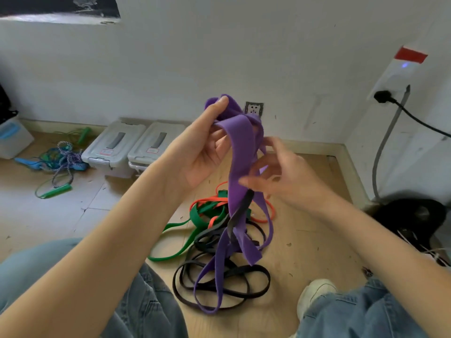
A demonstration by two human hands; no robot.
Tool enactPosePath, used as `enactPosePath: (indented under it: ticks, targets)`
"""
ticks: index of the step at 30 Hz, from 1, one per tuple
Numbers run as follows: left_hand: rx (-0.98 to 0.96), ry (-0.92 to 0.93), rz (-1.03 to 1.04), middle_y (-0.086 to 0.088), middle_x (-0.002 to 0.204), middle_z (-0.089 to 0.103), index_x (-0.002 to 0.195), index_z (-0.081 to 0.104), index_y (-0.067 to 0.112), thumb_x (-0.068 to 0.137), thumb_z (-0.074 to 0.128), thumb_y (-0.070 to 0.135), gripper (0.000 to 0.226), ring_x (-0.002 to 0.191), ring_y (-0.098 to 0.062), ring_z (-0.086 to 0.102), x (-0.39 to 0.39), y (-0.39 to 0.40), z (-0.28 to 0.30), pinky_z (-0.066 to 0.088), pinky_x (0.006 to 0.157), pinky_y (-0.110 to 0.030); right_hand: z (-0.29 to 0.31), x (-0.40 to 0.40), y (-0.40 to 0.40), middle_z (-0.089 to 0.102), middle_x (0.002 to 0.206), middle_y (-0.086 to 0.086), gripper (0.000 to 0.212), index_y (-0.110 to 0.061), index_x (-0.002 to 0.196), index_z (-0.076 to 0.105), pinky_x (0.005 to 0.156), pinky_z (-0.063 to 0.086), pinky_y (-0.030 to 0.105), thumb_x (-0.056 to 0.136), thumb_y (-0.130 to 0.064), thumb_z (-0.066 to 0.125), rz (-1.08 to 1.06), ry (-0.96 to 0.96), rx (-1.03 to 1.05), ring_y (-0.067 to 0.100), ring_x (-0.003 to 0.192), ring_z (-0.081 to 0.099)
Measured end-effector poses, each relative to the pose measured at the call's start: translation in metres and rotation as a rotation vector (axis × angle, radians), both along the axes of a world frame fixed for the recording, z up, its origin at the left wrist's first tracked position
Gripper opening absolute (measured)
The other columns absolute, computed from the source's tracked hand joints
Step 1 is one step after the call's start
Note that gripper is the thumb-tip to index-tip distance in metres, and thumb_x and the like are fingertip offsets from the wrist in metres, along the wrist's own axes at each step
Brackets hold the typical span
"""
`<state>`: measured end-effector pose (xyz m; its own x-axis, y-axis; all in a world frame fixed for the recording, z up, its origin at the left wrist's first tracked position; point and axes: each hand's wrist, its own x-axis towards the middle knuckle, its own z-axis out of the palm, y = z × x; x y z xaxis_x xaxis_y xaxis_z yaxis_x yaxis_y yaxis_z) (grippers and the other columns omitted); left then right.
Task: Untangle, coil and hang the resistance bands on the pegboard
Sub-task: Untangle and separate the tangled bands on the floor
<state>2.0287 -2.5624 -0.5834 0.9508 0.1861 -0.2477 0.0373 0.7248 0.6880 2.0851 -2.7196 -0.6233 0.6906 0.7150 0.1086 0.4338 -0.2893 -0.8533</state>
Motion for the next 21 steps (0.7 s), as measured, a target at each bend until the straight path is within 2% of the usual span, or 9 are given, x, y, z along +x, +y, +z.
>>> enactPosePath:
  ticks: [1, 3, 5, 8, 12, 15, 17, 19, 21]
  targets:
    - [-0.043, -0.008, -0.043, -0.015, 0.089, 0.061, 0.103, 0.054, 0.004, 0.09, 0.056, 0.028, 0.028, 0.045, -0.009, 0.062, 0.0, 0.0, -0.001, 0.049, 0.041, -0.014, -0.003, 0.0, 0.004, 0.069, 0.074, 0.0, 0.035, -0.025, 0.1, 0.05, 0.057, 0.054, 0.031, 0.075, -0.03, 0.074, -0.044, -0.017, 0.017, 0.014, 0.058, 0.066]
    - [-0.066, -0.043, -0.126, -0.025, 0.111, 0.059, 0.107, 0.056, -0.005, 0.083, 0.058, 0.033, 0.045, 0.076, -0.018, 0.07, 0.0, 0.001, -0.002, 0.057, 0.061, -0.017, -0.004, 0.003, 0.009, 0.066, 0.062, 0.01, 0.018, -0.002, 0.097, 0.055, 0.052, 0.051, 0.037, 0.084, -0.009, 0.065, -0.126, 0.017, 0.097, 0.027, 0.05, 0.064]
    - [0.059, -0.081, -0.163, -0.022, 0.111, 0.063, 0.103, 0.06, -0.004, 0.074, 0.061, 0.037, 0.05, 0.102, -0.022, 0.063, 0.002, 0.001, -0.006, 0.055, 0.079, -0.02, -0.001, 0.01, 0.006, 0.065, 0.061, 0.015, 0.012, 0.006, 0.094, 0.058, 0.052, 0.052, 0.04, 0.086, -0.003, 0.061, -0.177, 0.092, 0.17, 0.031, 0.051, 0.064]
    - [0.437, -0.118, -0.143, -0.006, 0.086, 0.072, 0.084, 0.068, 0.008, 0.071, 0.065, 0.031, 0.026, 0.084, -0.012, 0.068, 0.001, -0.005, -0.018, 0.055, 0.073, -0.019, 0.003, 0.015, 0.001, 0.067, 0.06, 0.009, 0.002, -0.007, 0.086, 0.063, 0.048, 0.054, 0.029, 0.086, -0.005, 0.062, -0.223, 0.178, 0.255, 0.02, 0.048, 0.065]
    - [0.666, -0.095, -0.11, -0.007, 0.083, 0.073, 0.087, 0.066, 0.007, 0.083, 0.063, 0.028, 0.021, 0.082, -0.015, 0.07, -0.001, 0.0, -0.02, 0.055, 0.067, -0.022, 0.0, 0.016, -0.004, 0.068, 0.062, 0.003, 0.005, -0.015, 0.081, 0.063, 0.044, 0.048, 0.023, 0.081, -0.018, 0.068, -0.163, 0.186, 0.113, 0.017, 0.049, 0.065]
    - [0.498, -0.019, -0.03, -0.015, 0.079, 0.072, 0.083, 0.06, 0.005, 0.089, 0.059, 0.027, 0.022, 0.083, -0.024, 0.071, 0.0, 0.012, -0.013, 0.057, 0.064, -0.027, 0.004, 0.02, -0.01, 0.07, 0.064, -0.002, 0.048, -0.016, 0.078, 0.063, 0.041, 0.045, 0.019, 0.059, -0.061, 0.068, -0.14, 0.086, -0.218, 0.009, 0.049, 0.064]
    - [0.413, 0.01, -0.079, -0.017, 0.08, 0.072, 0.086, 0.059, 0.001, 0.09, 0.055, 0.028, 0.027, 0.079, -0.022, 0.071, 0.0, 0.009, -0.01, 0.057, 0.062, -0.026, 0.004, 0.02, -0.011, 0.065, 0.07, -0.009, 0.064, -0.023, 0.082, 0.059, 0.044, 0.043, 0.018, 0.049, -0.078, 0.06, -0.174, -0.123, -0.372, 0.003, 0.054, 0.061]
    - [0.294, 0.012, -0.104, -0.017, 0.079, 0.072, 0.081, 0.063, -0.002, 0.091, 0.054, 0.028, 0.032, 0.076, -0.022, 0.072, 0.001, 0.002, -0.007, 0.057, 0.058, -0.024, 0.001, 0.017, -0.01, 0.059, 0.085, -0.016, 0.051, -0.03, 0.093, 0.055, 0.046, 0.041, 0.016, 0.06, -0.068, 0.066, -0.089, -0.207, -0.425, 0.002, 0.066, 0.059]
    - [0.128, 0.004, -0.119, -0.018, 0.083, 0.072, 0.073, 0.07, -0.002, 0.091, 0.053, 0.031, 0.041, 0.079, -0.023, 0.072, 0.004, 0.004, -0.005, 0.057, 0.059, -0.023, -0.004, 0.014, -0.007, 0.066, 0.089, -0.007, 0.024, -0.024, 0.094, 0.058, 0.044, 0.045, 0.015, 0.078, -0.035, 0.071, 0.04, -0.1, -0.351, 0.009, 0.064, 0.064]
